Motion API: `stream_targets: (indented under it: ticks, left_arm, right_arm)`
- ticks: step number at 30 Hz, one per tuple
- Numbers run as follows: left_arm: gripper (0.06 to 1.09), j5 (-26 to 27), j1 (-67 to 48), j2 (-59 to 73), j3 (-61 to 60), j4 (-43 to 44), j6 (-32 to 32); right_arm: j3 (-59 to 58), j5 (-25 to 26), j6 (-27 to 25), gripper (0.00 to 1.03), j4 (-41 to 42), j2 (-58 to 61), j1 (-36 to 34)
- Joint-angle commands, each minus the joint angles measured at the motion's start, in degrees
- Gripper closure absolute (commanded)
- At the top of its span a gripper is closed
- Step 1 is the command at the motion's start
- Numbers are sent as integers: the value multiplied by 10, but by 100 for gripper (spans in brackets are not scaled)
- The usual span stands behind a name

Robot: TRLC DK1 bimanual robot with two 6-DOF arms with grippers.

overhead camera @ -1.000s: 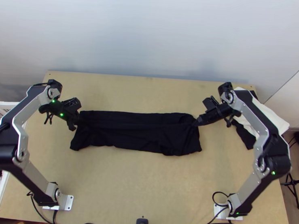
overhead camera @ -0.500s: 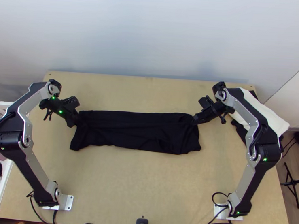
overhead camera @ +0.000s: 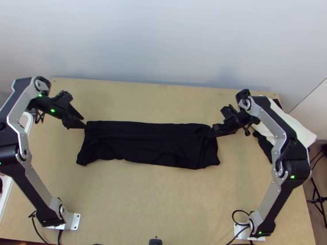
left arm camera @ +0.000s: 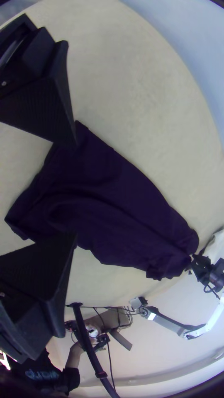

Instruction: Fold the t-shirt

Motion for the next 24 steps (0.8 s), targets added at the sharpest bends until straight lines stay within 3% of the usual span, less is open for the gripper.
stream_targets:
  ticks: [1,3,5,8,11,19,24]
  left_arm:
    - [10,16,11,-45,20,-25,-24]
    - [10,15,-2,-72,4,-26,-45]
    - [10,14,-28,-114,-29,-25,-45]
    - [10,13,-69,-163,-52,-25,-66]
    - [10,9,-89,-174,-65,-20,-80]
    - [10,32,-141,-129,-123,-9,-122]
    - [10,16,-158,-101,-162,88,-242]
  right_arm:
    - [4,1,5,22,-28,-52,-10]
    - [6,1,9,26,-48,-83,3]
    - [8,1,14,45,-49,-113,32]
    - [13,2,17,62,-49,-143,80]
    - [13,2,18,99,-45,-157,126]
    - [36,1,15,100,-8,-83,231]
    - [77,1,13,100,18,-16,257]
